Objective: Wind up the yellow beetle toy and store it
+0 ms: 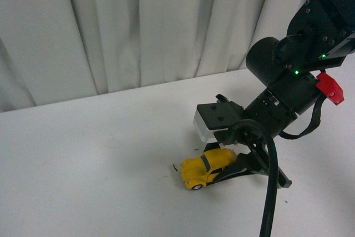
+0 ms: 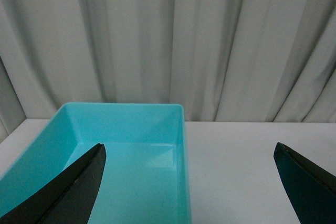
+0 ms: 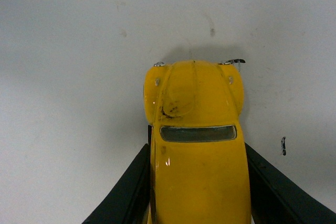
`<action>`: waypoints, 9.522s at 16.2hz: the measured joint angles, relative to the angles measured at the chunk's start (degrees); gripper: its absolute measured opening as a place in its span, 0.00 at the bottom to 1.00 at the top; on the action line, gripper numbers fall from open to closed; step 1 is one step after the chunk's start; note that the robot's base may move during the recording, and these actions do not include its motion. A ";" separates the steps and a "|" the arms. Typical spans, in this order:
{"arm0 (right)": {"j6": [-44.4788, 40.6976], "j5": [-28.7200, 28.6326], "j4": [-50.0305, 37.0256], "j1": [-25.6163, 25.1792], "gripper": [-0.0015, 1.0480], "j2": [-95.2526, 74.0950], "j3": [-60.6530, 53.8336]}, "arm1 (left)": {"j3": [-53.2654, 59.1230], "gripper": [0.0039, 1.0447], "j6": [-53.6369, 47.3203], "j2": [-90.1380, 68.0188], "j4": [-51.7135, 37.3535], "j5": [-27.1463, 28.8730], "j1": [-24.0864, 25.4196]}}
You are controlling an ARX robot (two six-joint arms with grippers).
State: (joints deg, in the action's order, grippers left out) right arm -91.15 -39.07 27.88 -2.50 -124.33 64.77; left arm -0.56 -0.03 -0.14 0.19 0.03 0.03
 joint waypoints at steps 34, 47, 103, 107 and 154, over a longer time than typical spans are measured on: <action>-10.34 0.26 3.61 -32.48 0.40 2.47 -12.44 | 0.00 0.94 0.02 0.00 0.02 0.00 0.00; -11.91 4.57 8.79 -32.74 0.93 2.93 -11.10 | 0.00 0.94 0.00 0.00 0.02 0.00 0.00; 90.31 38.99 -50.51 2.75 0.02 102.03 -64.19 | 0.00 0.94 0.02 0.00 0.00 0.00 0.00; 90.31 38.97 -44.33 2.75 0.02 108.13 -64.19 | 0.00 0.94 0.02 0.00 0.00 0.00 0.00; 90.33 39.08 -27.67 2.75 0.94 124.19 -64.15 | -85.53 0.94 -89.57 -123.75 28.48 4.83 -12.96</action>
State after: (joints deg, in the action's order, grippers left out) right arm -0.82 0.01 0.21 0.25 -0.14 0.62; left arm -86.08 -89.60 -123.90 28.67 4.86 -12.93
